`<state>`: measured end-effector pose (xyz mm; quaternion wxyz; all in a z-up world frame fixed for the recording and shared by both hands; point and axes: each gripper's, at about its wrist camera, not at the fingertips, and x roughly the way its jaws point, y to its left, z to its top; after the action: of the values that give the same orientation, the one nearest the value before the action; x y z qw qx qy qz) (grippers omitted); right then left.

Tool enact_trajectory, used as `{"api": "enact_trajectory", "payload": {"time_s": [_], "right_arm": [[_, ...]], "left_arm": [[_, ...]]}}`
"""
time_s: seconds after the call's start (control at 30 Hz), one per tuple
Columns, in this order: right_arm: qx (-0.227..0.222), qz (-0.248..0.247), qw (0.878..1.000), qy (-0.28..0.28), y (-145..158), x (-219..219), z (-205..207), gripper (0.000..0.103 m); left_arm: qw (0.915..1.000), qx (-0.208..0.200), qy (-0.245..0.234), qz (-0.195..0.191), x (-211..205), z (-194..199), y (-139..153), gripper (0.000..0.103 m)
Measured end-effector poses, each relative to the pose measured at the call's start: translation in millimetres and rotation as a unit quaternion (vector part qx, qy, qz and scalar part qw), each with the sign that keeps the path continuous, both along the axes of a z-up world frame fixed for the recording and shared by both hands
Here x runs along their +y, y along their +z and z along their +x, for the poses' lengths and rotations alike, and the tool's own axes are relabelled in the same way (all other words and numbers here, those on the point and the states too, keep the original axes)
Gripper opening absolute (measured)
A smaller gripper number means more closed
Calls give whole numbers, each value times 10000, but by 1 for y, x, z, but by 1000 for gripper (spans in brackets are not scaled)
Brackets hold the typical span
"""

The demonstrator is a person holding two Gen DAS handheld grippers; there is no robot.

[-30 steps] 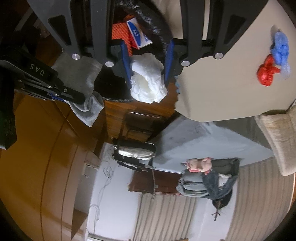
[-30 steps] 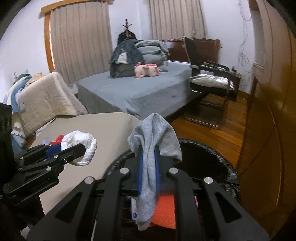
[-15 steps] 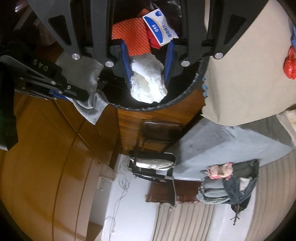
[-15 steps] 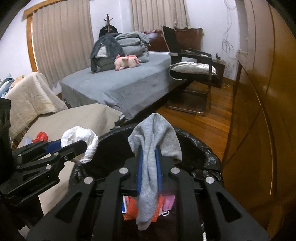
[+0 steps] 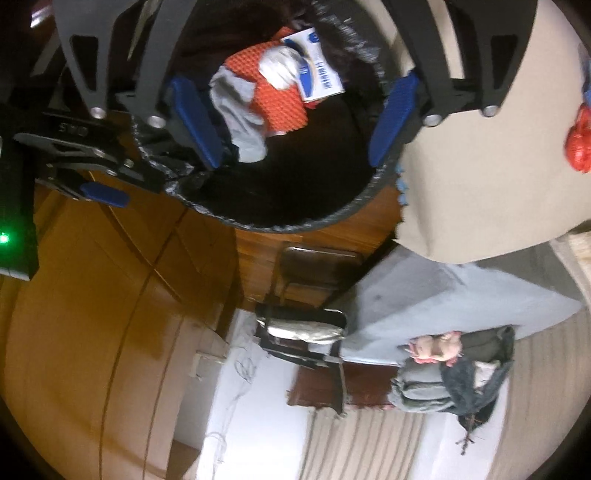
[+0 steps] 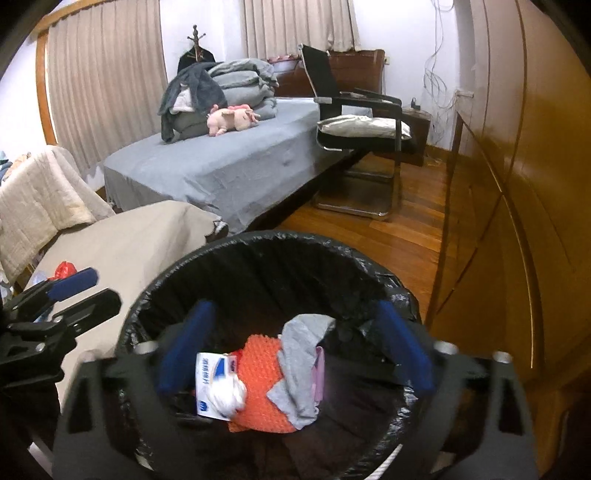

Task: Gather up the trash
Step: 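Move the left gripper back to the table and grasp the blue plastic bag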

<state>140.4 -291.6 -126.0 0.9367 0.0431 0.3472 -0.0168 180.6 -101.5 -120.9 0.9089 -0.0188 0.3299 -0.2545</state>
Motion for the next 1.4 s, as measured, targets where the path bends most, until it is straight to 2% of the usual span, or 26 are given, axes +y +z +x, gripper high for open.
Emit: {"api": "enact_trajectory", "payload": {"time_s": [0.17,0.33,0.53,0.83,1.17,1.4], "right_arm": [[-118,181,9995,239,8,19,-2,96],[-183,211,9982,534,16,48,5,96],[-225,247,9957,859,22,87,18,96],[-273,314,9903,1329,20,151,45,96],[-205,321,9824,1827,-2,229,77,96],[-34,267,9793,2004,-24,268,96,96]], "left_arm": [[9988,-121,461,137,35,-9,8,97],[9957,-145,907,77,75,-13,15,97],[9886,-241,1482,141,124,-21,21,97],[9732,-299,2262,289,195,-34,19,97],[9511,-126,3042,522,272,-29,-5,97],[9426,233,3276,600,304,-11,-38,97]]}}
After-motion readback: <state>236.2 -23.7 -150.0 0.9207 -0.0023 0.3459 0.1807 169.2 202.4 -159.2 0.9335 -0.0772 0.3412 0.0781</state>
